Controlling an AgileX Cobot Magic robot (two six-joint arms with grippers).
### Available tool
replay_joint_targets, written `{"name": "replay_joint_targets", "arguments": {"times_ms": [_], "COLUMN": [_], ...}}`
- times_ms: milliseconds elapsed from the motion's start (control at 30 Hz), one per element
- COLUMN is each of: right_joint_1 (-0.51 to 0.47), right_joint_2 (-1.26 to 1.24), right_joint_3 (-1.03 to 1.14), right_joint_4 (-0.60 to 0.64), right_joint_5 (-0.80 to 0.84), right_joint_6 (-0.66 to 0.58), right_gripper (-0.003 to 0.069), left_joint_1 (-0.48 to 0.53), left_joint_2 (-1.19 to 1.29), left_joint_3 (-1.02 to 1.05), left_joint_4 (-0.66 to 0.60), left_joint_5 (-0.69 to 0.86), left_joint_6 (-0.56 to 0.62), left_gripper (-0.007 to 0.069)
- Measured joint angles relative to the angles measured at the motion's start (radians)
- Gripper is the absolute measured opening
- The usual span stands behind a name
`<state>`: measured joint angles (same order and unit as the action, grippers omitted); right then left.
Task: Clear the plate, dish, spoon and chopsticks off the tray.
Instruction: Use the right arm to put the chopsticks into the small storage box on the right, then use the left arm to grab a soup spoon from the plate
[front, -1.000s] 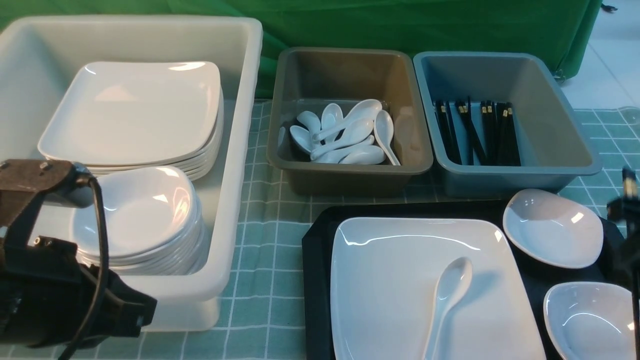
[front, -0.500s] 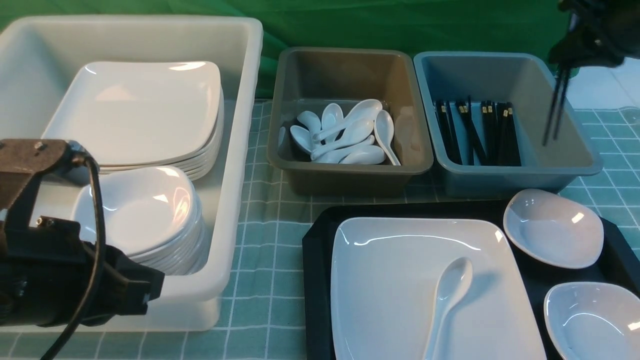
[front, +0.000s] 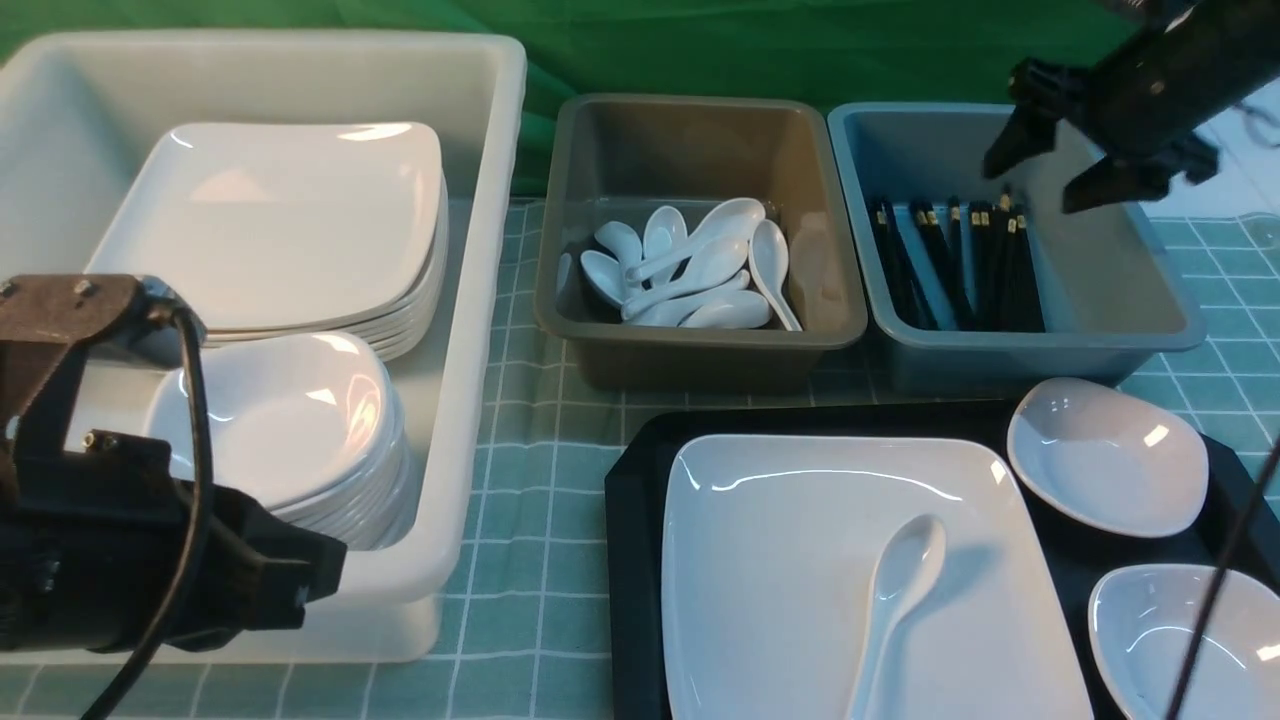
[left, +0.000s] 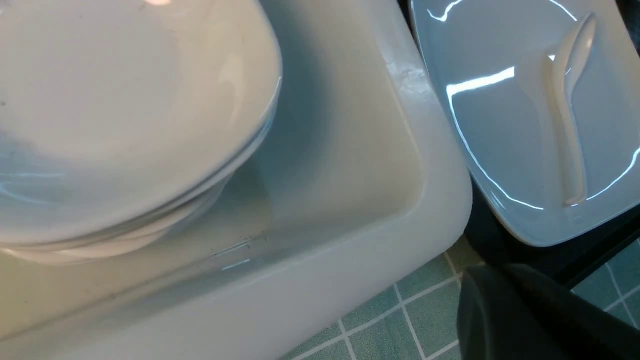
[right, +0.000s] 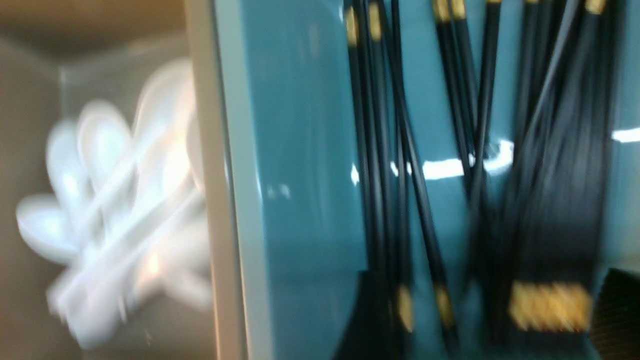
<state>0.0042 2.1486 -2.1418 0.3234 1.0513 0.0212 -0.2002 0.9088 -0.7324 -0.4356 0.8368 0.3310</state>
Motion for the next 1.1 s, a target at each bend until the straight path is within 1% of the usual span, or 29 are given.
{"name": "replay_joint_targets", "arguments": {"times_ms": [33, 67, 100, 167, 200, 267, 333, 367, 467, 500, 533, 567, 633, 733, 767, 833, 900, 933, 967, 1000, 1033, 1067, 1100], "right_joint_1": [0.000, 0.001, 0.003, 0.003, 0.003, 0.003, 0.003, 0.003, 0.003, 0.003, 0.003, 0.003, 0.003, 0.003, 0.003, 0.003, 0.003, 0.003, 0.003, 0.003, 0.003, 0.003, 0.003], "right_joint_2": [-0.028, -0.065, -0.098, -0.199, -0.255, -0.371, -0.490, -0.502, -0.687, -0.765, -0.776, -0.846, -0.924, -1.021, -1.059, -1.094, -1.126, -1.136, -1.141, -1.151, -1.156, -1.159, -1.159], "right_joint_3": [-0.008, 0.002, 0.016, 0.090, 0.132, 0.261, 0.412, 0.443, 0.668, 0.760, 0.772, 0.850, 0.935, 1.011, 1.033, 1.046, 1.050, 1.050, 1.050, 1.050, 1.050, 1.050, 1.050], "right_joint_4": [-0.028, -0.060, -0.085, -0.146, -0.169, -0.195, -0.204, -0.204, -0.208, -0.208, -0.208, -0.208, -0.210, -0.217, -0.219, -0.222, -0.226, -0.226, -0.227, -0.230, -0.232, -0.237, -0.239], "right_joint_5": [0.057, 0.079, 0.079, 0.079, 0.079, 0.079, 0.077, 0.078, 0.055, 0.028, 0.018, -0.009, -0.018, -0.014, -0.014, -0.012, -0.011, -0.009, -0.008, -0.006, -0.004, -0.004, -0.004], "right_joint_6": [-0.021, -0.044, -0.051, -0.059, -0.060, -0.064, -0.073, -0.075, -0.078, -0.071, -0.068, -0.064, -0.063, -0.063, -0.063, -0.063, -0.063, -0.063, -0.063, -0.063, -0.063, -0.063, -0.063], "right_gripper": [0.0451, 0.0348, 0.0255, 0.0104, 0.0071, 0.0041, 0.0028, 0.0028, 0.0023, 0.0023, 0.0023, 0.0023, 0.0027, 0.0052, 0.0074, 0.0105, 0.0148, 0.0165, 0.0176, 0.0198, 0.0217, 0.0233, 0.0235], "left_joint_1": [-0.009, -0.020, -0.033, -0.070, -0.097, -0.165, -0.248, -0.266, -0.403, -0.469, -0.478, -0.544, -0.605, -0.667, -0.692, -0.709, -0.725, -0.729, -0.730, -0.732, -0.732, -0.734, -0.735], "left_joint_2": [0.003, 0.009, 0.017, 0.044, 0.060, 0.113, 0.191, 0.199, 0.345, 0.432, 0.432, 0.523, 0.625, 0.771, 0.836, 0.904, 0.971, 1.002, 1.019, 1.055, 1.077, 1.104, 1.115], "left_joint_3": [-0.001, -0.004, -0.011, -0.032, -0.045, -0.088, -0.148, -0.154, -0.254, -0.304, -0.312, -0.374, -0.448, -0.568, -0.628, -0.693, -0.749, -0.779, -0.795, -0.826, -0.842, -0.859, -0.864], "left_joint_4": [-0.004, -0.004, -0.005, -0.006, -0.002, 0.010, 0.052, 0.057, 0.162, 0.212, 0.217, 0.255, 0.274, 0.288, 0.294, 0.303, 0.313, 0.314, 0.314, 0.318, 0.320, 0.323, 0.326], "left_joint_5": [-0.001, -0.005, -0.008, -0.013, -0.014, -0.017, -0.035, -0.036, -0.041, -0.038, -0.038, -0.032, -0.028, -0.010, 0.009, 0.033, 0.060, 0.073, 0.080, 0.089, 0.092, 0.093, 0.088], "left_joint_6": [0.002, 0.002, 0.002, -0.005, -0.015, -0.045, -0.101, -0.115, -0.225, -0.262, -0.267, -0.294, -0.324, -0.351, -0.362, -0.375, -0.394, -0.413, -0.422, -0.439, -0.443, -0.446, -0.450], "left_gripper": [0.0000, 0.0000, 0.0000, 0.0000, 0.0000, 0.0000, 0.0000, 0.0000, 0.0000, 0.0000, 0.0000, 0.0000, 0.0004, 0.0035, 0.0064, 0.0109, 0.0170, 0.0223, 0.0251, 0.0316, 0.0361, 0.0424, 0.0448]}}
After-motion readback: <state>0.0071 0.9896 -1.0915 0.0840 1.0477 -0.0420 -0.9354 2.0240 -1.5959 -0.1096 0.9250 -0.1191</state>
